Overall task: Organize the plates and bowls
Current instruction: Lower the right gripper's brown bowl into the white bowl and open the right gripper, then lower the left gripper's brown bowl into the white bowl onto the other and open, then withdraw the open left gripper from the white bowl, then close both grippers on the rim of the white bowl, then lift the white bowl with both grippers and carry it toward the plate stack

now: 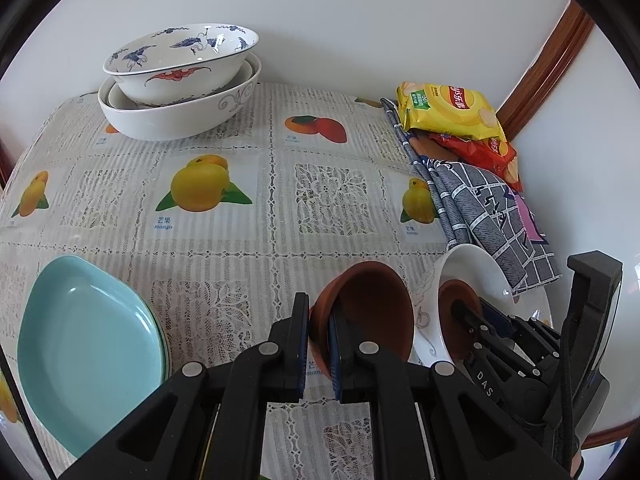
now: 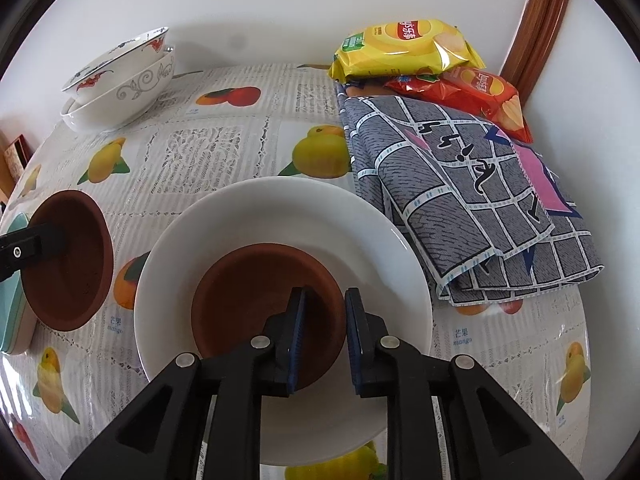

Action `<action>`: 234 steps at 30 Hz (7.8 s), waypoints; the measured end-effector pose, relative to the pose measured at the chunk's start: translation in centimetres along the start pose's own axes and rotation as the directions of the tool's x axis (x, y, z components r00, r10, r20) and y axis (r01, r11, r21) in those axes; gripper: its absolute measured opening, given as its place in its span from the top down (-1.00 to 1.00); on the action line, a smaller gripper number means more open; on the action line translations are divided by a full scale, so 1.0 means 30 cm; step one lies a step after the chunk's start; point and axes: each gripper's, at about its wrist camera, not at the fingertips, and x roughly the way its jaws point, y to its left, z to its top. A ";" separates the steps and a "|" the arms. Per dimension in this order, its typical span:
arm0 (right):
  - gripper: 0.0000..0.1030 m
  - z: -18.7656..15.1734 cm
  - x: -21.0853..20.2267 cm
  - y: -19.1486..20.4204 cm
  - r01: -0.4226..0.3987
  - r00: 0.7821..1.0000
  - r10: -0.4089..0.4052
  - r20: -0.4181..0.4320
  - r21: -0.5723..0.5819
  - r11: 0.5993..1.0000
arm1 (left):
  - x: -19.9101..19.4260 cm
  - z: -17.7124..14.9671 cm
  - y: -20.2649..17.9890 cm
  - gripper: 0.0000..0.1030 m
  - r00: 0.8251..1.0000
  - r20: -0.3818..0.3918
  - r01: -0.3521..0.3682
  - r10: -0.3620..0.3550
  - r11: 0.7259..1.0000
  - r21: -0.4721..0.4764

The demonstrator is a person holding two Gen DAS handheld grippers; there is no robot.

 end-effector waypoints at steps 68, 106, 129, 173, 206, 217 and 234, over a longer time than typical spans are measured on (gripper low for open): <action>0.23 -0.213 -0.201 -0.386 -0.081 0.992 0.053 0.118 0.249 0.965 | 0.144 -0.028 -0.367 0.77 0.995 -0.089 0.059 -0.046 0.988 0.141; 0.22 -0.045 -0.013 -0.206 -0.100 0.993 0.107 -0.039 0.156 0.983 | 0.205 -0.003 -0.265 0.42 0.988 -0.151 -0.002 0.019 0.994 0.113; -0.01 -0.057 0.009 -0.234 -0.117 0.993 0.120 0.001 0.206 0.971 | 0.214 -0.018 -0.254 0.55 0.991 -0.128 0.049 -0.039 0.996 0.078; 0.77 -0.123 -0.100 -0.058 -0.137 0.990 0.142 -0.009 0.212 0.968 | 0.083 -0.124 -0.167 0.86 0.994 -0.107 0.021 -0.012 0.997 0.079; 0.83 -0.116 -0.178 -0.042 -0.165 0.986 0.161 0.036 0.218 0.962 | 0.001 -0.098 -0.143 0.83 0.998 -0.054 0.040 -0.037 0.998 0.057; 0.83 -0.131 -0.213 -0.031 -0.164 0.986 0.158 0.047 0.213 0.963 | -0.030 -0.109 -0.130 0.83 0.997 -0.051 0.052 -0.050 0.998 0.046; 0.83 -0.134 -0.207 -0.039 -0.162 0.987 0.156 0.044 0.220 0.962 | -0.021 -0.112 -0.135 0.83 0.997 -0.058 0.060 -0.058 0.997 0.043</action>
